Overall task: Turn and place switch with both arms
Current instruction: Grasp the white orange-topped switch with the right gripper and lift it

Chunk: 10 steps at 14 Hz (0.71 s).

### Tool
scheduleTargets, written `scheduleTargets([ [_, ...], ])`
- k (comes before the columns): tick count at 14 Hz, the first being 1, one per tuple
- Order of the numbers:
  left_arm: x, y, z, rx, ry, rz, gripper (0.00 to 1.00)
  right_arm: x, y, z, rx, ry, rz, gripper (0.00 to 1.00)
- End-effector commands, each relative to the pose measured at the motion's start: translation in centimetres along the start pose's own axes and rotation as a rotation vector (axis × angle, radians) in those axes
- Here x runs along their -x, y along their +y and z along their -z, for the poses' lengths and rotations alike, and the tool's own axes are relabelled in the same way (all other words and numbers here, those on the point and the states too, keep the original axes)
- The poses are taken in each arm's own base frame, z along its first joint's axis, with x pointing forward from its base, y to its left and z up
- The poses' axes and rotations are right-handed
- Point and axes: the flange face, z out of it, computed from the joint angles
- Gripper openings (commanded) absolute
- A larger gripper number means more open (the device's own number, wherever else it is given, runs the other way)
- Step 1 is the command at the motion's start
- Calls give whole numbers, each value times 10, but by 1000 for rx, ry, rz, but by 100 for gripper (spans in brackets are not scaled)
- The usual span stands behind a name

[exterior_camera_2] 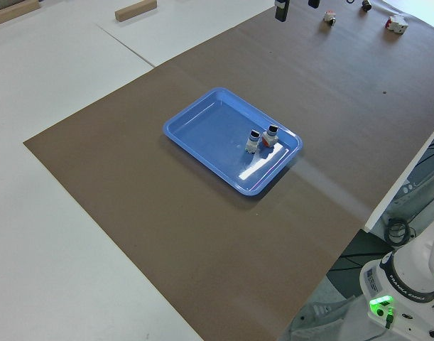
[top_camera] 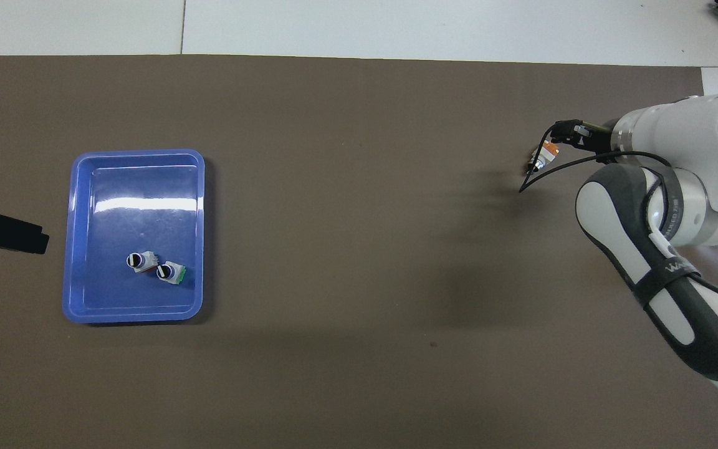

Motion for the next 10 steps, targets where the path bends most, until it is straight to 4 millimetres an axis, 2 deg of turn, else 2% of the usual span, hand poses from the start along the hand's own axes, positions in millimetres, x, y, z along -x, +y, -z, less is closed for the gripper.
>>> scheduleTargets([
  [1, 9, -2, 1, -17, 1, 14, 100, -6, 3, -25, -16, 15, -58, 100],
  [3, 9, -2, 1, -17, 1, 14, 100, -5, 4, -42, -17, 23, -82, 100],
  [7, 9, -2, 1, -17, 1, 14, 100, -2, 15, -63, -12, -1, -138, 100],
  [10, 9, -2, 1, -17, 1, 14, 100, 7, 9, -78, -40, -29, -192, 100],
])
